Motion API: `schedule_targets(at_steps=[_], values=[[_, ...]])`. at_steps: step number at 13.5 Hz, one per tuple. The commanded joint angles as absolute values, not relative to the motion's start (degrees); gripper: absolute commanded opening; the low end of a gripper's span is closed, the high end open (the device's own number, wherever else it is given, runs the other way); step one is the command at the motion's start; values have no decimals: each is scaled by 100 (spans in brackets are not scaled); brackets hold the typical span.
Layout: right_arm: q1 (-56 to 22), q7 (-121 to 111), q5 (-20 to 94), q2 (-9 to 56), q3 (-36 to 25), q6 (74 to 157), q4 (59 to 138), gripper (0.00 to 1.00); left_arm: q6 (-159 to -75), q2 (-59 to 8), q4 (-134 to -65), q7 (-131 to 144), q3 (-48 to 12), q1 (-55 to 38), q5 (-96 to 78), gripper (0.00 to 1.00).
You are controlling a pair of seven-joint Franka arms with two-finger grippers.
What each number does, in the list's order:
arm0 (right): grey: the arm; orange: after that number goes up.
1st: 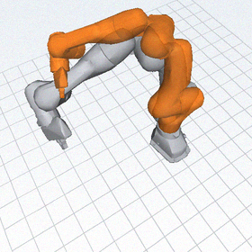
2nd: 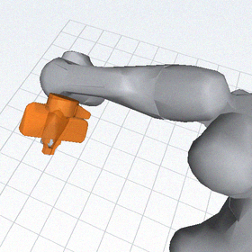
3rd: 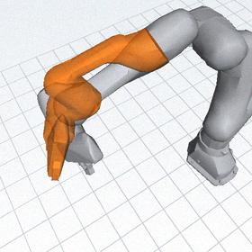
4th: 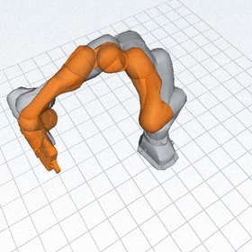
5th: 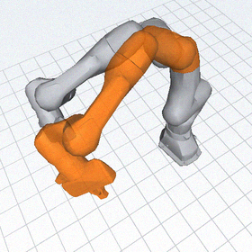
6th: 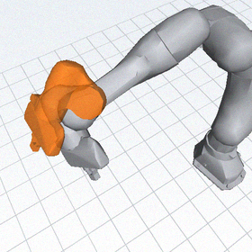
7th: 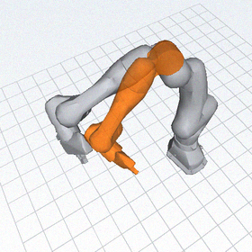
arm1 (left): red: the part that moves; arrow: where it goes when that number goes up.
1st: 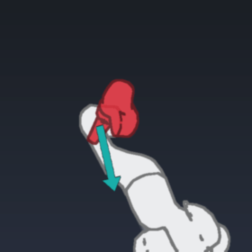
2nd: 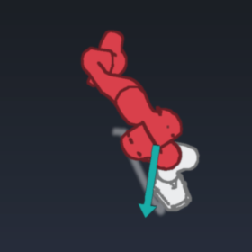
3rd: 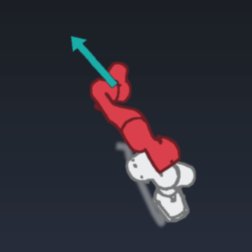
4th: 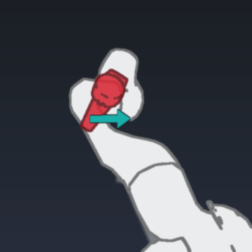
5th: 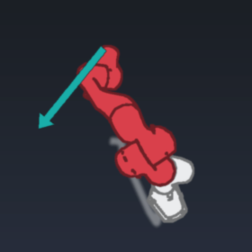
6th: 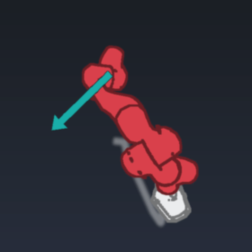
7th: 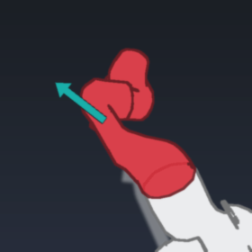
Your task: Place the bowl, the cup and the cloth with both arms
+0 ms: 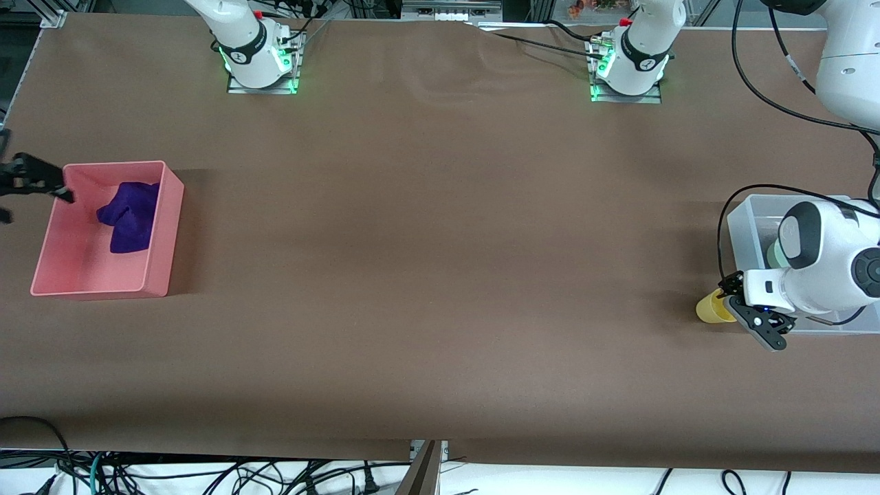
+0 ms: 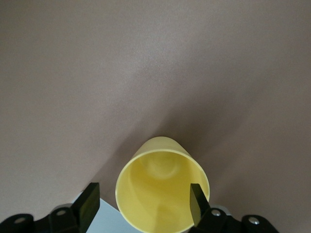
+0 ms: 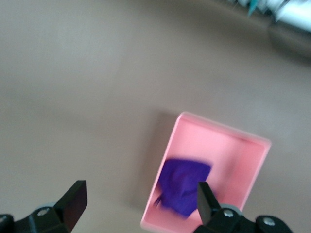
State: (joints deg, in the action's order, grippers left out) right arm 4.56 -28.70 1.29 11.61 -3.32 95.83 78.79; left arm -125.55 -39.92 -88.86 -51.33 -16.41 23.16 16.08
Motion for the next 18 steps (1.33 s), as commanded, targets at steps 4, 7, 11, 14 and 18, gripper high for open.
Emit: schedule_targets(at_steps=[4, 7, 11, 14, 18], values=[[536, -2848, 114, 1064, -264, 9504, 7875, 100, -12604, -4525, -8350, -5423, -1573, 2347, 1723, 22], [527, -1604, 132, 1020, -167, 8888, 7866, 100, -12595, -4544, -8323, -5423, -1573, 2373, 1662, 0], [527, -565, 123, 941, 18, 8272, 7866, 100, -11878, -4133, -8271, -5291, -1617, 2391, 1118, 0], [501, -387, -156, 905, 183, 8059, 7866, 100, -10699, -3614, -8086, -5089, -1600, 2399, 905, 0], [501, -8, -343, 966, 360, 8051, 7866, 100, -10073, -3182, -8095, -5386, -1512, 2846, 1106, 0]])
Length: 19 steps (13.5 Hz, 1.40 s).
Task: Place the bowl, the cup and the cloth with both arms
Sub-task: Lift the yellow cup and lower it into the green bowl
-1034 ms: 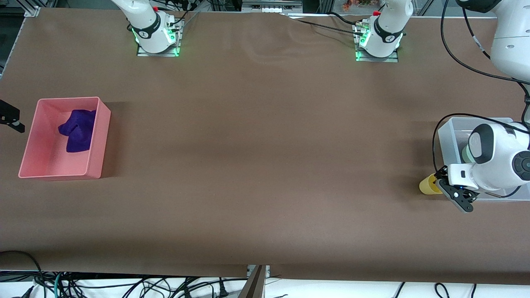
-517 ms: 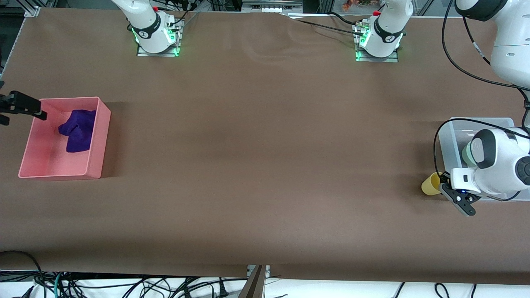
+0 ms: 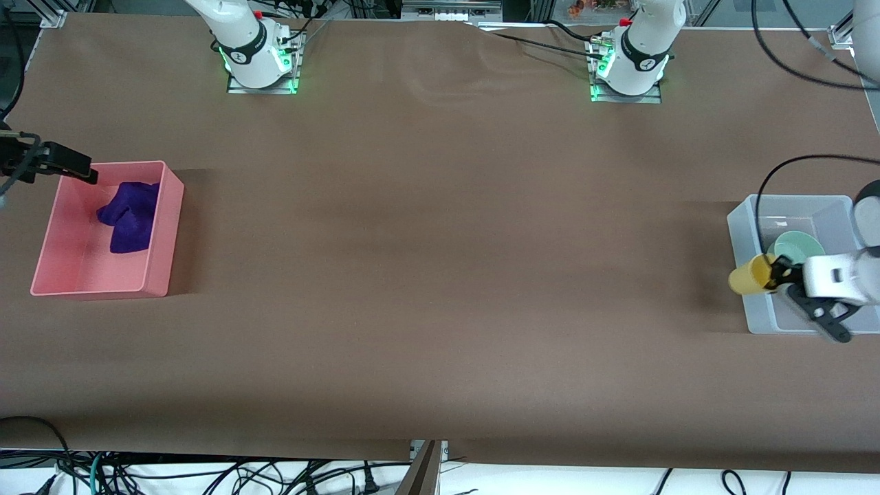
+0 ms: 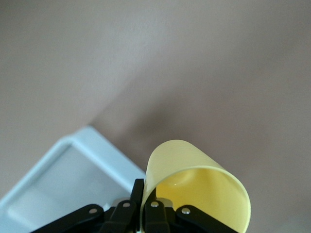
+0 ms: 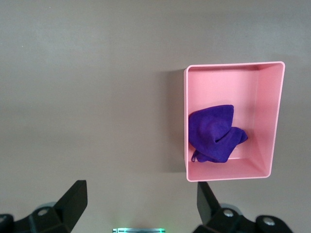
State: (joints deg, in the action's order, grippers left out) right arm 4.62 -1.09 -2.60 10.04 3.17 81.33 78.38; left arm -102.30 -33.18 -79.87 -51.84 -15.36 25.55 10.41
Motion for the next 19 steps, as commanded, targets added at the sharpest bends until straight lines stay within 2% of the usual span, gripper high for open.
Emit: schedule_targets(at_steps=[1, 5, 8, 10, 11, 12, 13, 15, 19], values=[[518, -9, -343, 993, 343, 8042, 7858, 100, -10098, -3199, -8095, -5597, -1520, 3022, 1395, 0], [519, -9, -352, 993, 352, 8068, 7840, 100, -10143, -3514, -8191, -5941, -1521, 3593, 1915, 0], [518, -9, -352, 993, 343, 8086, 7840, 100, -10563, -3840, -8305, -6291, -1529, 3910, 1925, 2], [510, -9, -360, 993, 369, 8086, 7840, 100, -10670, -3928, -8341, -6407, -1529, 4077, 1934, 9], [501, -9, -360, 993, 369, 8086, 7840, 100, -10679, -3946, -8341, -6407, -1529, 4078, 1925, 24], [501, -9, -352, 993, 369, 8077, 7840, 100, -10696, -3972, -8341, -6399, -1529, 4078, 1916, 76], [501, -9, -352, 993, 369, 8077, 7840, 100, -10679, -3973, -8332, -6398, -1529, 4078, 1890, 98], [501, -9, -352, 993, 369, 8077, 7840, 100, -10618, -3868, -8306, -6416, -1573, 4017, 1916, 100], [501, -9, -352, 993, 369, 8077, 7840, 100, -10485, -3149, -8226, -6180, -1670, 3552, 1802, 100]])
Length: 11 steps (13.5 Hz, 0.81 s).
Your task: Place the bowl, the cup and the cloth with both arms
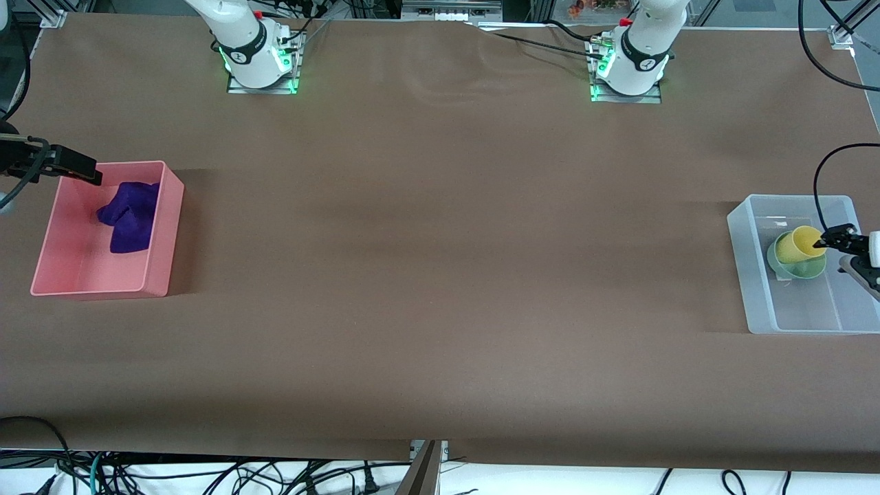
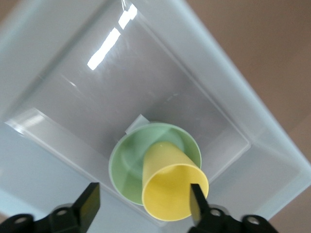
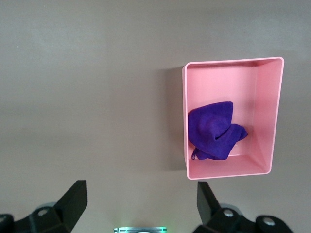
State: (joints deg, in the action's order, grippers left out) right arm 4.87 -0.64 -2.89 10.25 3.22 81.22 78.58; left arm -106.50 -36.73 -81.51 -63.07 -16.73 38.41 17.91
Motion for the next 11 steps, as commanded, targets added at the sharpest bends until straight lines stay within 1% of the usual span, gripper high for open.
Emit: schedule_targets(at_steps=[1, 4, 7, 9, 11], values=[[510, -9, -352, 1002, 369, 8077, 7840, 100, -10468, -2964, -8227, -5857, -1835, 3446, 1802, 100], [510, -17, -352, 993, 369, 8095, 7840, 100, -10196, -2646, -8209, -4584, -2792, 3437, 1802, 100], [510, -18, -352, 1002, 369, 8112, 7840, 100, -9557, -2487, -8078, -3063, -3732, 3428, 1811, 100], [501, -9, -352, 993, 369, 8121, 7840, 100, -9125, -2487, -7946, -2263, -4225, 3428, 1819, 100], [501, -9, -343, 993, 378, 8121, 7840, 100, -8852, -2426, -7928, -1778, -4551, 3428, 1828, 100]])
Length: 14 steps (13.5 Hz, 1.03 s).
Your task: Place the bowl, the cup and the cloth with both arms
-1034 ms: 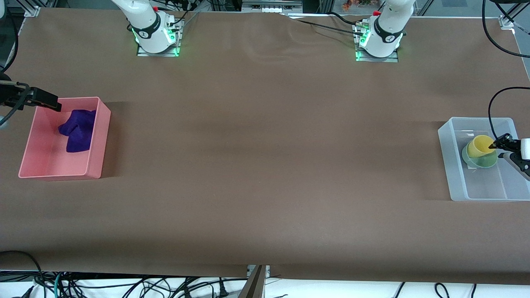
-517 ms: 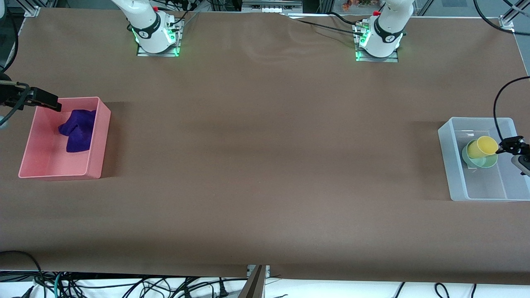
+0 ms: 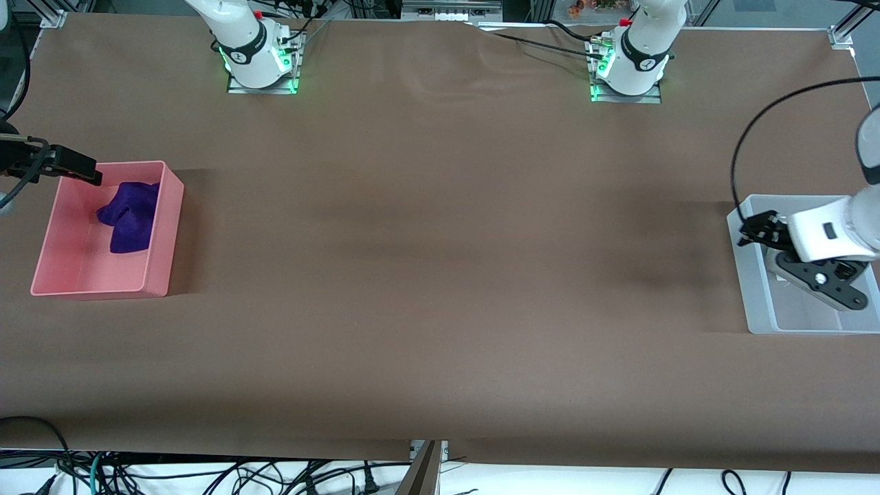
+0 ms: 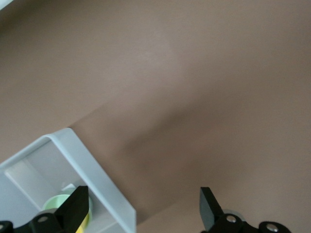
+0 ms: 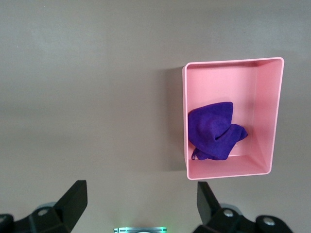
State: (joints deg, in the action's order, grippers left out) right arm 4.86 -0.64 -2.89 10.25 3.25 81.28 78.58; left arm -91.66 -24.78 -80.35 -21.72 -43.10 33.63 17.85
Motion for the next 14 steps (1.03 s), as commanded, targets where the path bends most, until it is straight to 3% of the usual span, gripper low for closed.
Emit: schedule_targets(at_steps=[1, 3, 5, 8, 9, 12, 14], values=[[510, -9, -343, 1002, 369, 8121, 7840, 100, -8659, -2330, -7797, -1558, -4675, 3428, 1819, 100], [501, -9, -343, 1002, 378, 8130, 7840, 100, -8412, -2233, -7717, -1415, -4860, 3419, 1802, 100], [501, -9, -325, 993, 378, 8130, 7840, 100, -8455, -1838, -7839, -1424, -4477, 3088, 1374, 100], [501, -9, -316, 1002, 378, 8130, 7840, 100, -8542, -996, -8452, -1389, -1601, 921, 162, 100], [501, -9, -316, 1002, 378, 8130, 7840, 100, -8726, -784, -8829, -1310, -921, 453, -164, 100], [501, -9, -316, 1002, 378, 8121, 7840, 100, -9700, -46, -9955, -819, -239, -270, -282, 100], [501, -9, -316, 1002, 378, 8121, 7840, 100, -9844, 70, -10134, -677, -193, -448, -150, 100]])
